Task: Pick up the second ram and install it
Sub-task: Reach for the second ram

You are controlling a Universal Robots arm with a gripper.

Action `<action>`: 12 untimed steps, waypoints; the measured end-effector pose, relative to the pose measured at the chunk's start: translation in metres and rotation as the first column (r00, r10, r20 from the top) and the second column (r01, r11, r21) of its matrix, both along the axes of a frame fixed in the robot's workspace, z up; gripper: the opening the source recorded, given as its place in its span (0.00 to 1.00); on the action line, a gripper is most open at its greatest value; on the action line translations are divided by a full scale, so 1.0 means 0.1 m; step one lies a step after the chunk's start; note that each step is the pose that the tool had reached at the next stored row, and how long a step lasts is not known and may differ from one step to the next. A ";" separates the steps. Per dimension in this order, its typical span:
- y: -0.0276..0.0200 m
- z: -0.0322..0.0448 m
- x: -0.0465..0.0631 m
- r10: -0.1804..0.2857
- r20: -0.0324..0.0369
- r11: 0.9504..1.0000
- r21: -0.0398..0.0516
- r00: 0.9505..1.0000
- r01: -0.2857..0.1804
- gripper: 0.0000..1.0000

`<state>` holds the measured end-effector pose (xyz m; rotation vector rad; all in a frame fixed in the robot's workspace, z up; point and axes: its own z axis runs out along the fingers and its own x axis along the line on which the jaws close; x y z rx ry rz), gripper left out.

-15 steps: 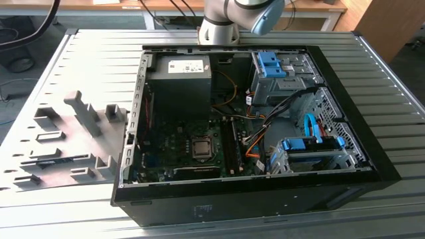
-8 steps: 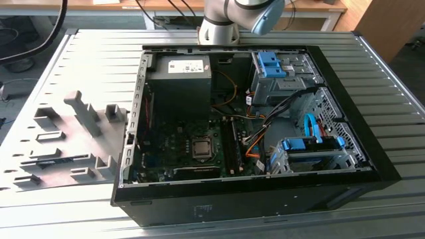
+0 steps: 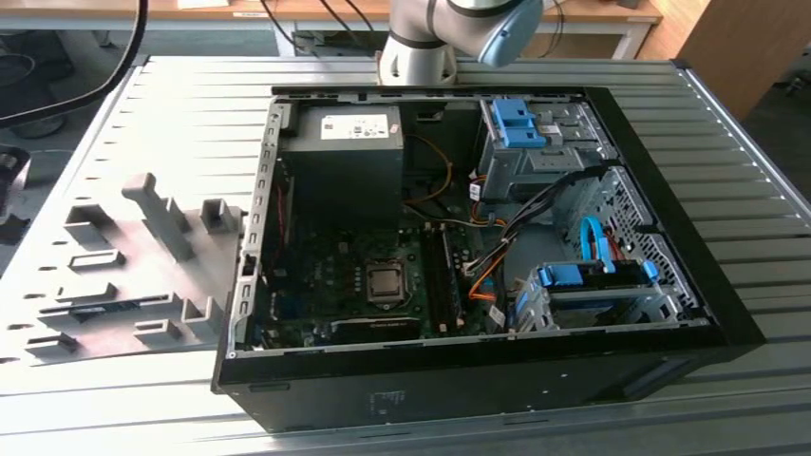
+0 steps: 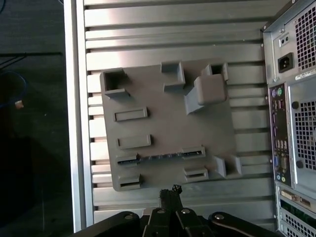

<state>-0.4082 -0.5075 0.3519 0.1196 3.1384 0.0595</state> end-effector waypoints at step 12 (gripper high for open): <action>0.040 -0.081 0.00 0.002 0.000 1.000 0.000 1.000 -0.002 0.11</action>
